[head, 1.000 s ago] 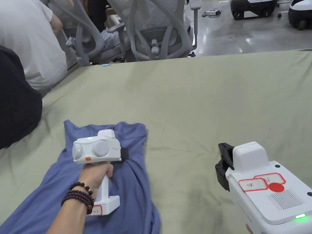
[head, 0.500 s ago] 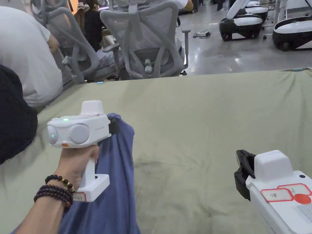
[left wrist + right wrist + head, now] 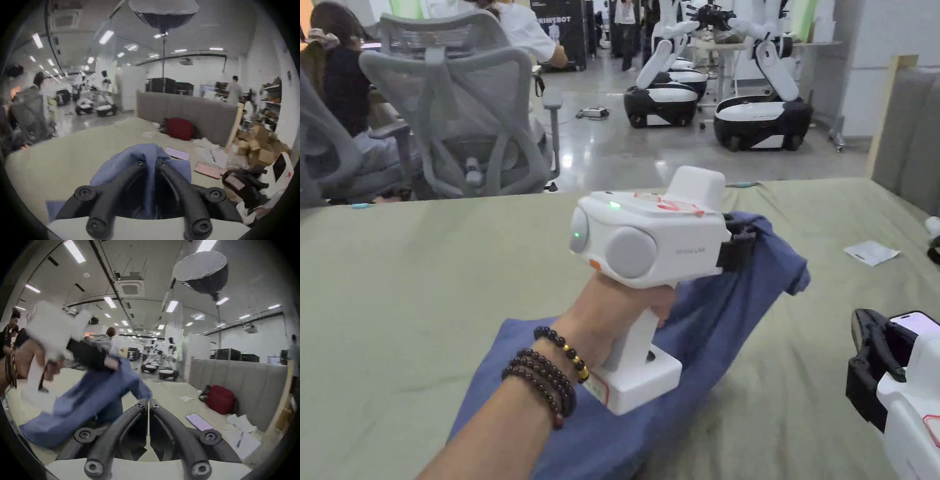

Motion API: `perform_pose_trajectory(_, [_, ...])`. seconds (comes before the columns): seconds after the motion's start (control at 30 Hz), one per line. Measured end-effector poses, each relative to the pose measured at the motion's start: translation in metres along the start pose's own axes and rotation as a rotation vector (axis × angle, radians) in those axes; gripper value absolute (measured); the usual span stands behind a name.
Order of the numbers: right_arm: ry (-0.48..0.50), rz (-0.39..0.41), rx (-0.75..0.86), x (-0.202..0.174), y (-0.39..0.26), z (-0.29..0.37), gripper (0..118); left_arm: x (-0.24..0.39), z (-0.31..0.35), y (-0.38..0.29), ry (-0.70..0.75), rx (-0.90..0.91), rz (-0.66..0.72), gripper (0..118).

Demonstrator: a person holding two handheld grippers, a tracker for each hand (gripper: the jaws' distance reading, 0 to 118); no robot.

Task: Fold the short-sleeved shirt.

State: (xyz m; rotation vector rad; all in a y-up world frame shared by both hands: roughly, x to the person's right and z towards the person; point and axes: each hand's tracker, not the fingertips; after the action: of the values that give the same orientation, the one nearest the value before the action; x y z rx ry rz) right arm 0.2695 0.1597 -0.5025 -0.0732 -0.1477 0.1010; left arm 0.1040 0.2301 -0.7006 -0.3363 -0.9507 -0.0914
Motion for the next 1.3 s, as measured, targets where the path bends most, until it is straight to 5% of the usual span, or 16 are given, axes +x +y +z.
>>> perform_pose_trajectory(0.2, [-0.133, -0.005, -0.095, 0.058, -0.02, -0.001, 3, 0.037, -0.146, -0.104, -0.123, -0.278, 0.119, 6])
perform_pose_trajectory(0.37, [-0.142, -0.02, -0.11, 0.074, -0.03, -0.003, 3, 0.038, -0.182, -0.151, -0.023, -0.383, 0.135, 7])
perform_pose_trajectory(0.43, [-0.138, -0.027, -0.108, 0.074, -0.031, -0.004, 3, 0.046, -0.163, -0.14, -0.015, -0.356, 0.141, 35])
perform_pose_trajectory(0.5, [-0.128, -0.034, -0.108, 0.072, -0.031, -0.006, 3, 0.043, -0.144, -0.126, 0.057, -0.271, 0.116, 108])
perform_pose_trajectory(0.53, [-0.117, -0.036, -0.11, 0.069, -0.032, -0.007, 3, 0.04, -0.131, -0.118, 0.092, -0.226, 0.117, 118])
perform_pose_trajectory(0.73, [-0.026, -0.042, -0.112, 0.045, -0.026, -0.011, 3, -0.004, -0.006, -0.096, 0.325, 0.029, 0.235, 103])
perform_pose_trajectory(0.87, [0.037, -0.049, -0.098, 0.019, -0.023, -0.017, 3, -0.006, 0.088, -0.125, 0.567, 0.119, 0.248, 44])
perform_pose_trajectory(1.0, [0.067, -0.066, -0.086, -0.002, -0.023, -0.025, 3, 0.002, 0.152, -0.161, 0.736, 0.133, 0.265, 1])
perform_pose_trajectory(1.13, [0.067, -0.059, -0.086, -0.011, -0.021, -0.029, 3, 0.005, 0.184, -0.184, 0.887, 0.151, 0.264, 0])
perform_pose_trajectory(1.3, [0.069, -0.065, -0.091, -0.011, -0.019, -0.029, 3, -0.016, 0.176, -0.177, 0.839, 0.108, 0.254, 0])
